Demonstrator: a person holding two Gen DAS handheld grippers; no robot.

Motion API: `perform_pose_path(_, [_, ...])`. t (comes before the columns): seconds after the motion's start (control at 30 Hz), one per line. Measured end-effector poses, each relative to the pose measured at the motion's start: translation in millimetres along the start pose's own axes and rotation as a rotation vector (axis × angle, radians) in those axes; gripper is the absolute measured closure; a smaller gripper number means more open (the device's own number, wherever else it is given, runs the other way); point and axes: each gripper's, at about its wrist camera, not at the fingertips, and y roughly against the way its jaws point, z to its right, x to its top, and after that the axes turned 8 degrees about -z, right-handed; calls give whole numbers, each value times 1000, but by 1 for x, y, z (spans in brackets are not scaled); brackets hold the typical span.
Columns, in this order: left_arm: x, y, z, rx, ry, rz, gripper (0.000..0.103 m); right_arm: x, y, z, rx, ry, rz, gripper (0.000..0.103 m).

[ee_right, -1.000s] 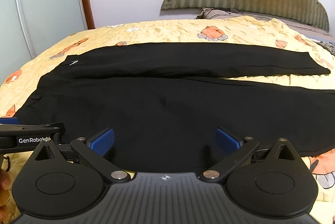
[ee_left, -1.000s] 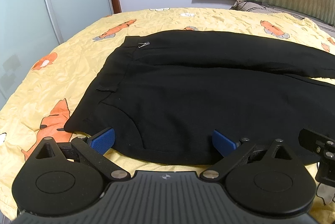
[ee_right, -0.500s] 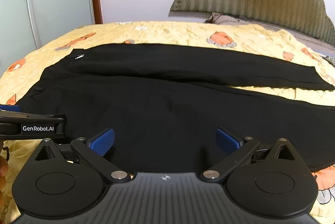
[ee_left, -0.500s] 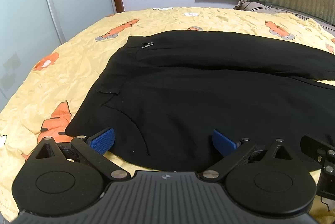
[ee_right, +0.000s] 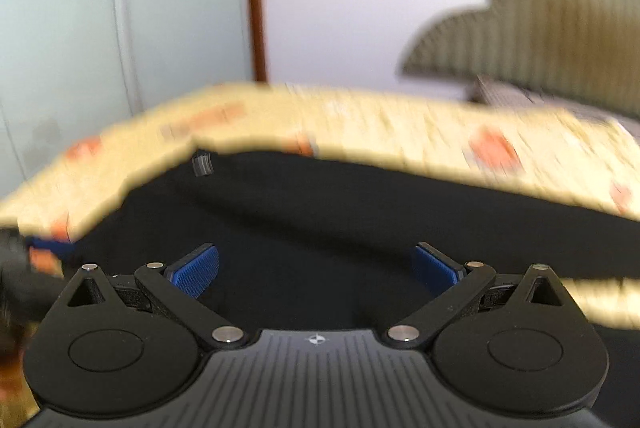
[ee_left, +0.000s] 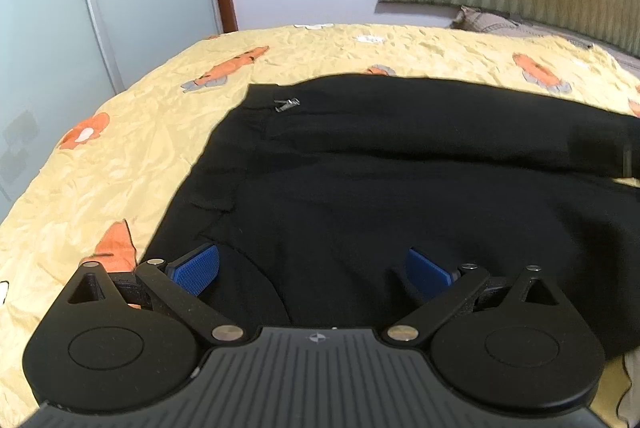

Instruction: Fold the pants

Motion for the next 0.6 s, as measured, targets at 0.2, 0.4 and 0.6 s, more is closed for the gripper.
perform_pose_path(0.2, [26, -7, -25, 29, 57, 21, 1, 73, -98, 46, 331, 85, -131, 0])
perform_pose_path(0.4, [56, -23, -49, 6, 106, -9, 1, 136, -202, 83, 284, 107, -216, 0])
perform_pose_path(0.6, [88, -38, -66, 11, 106, -38, 1, 149, -263, 71, 326, 309, -328, 12])
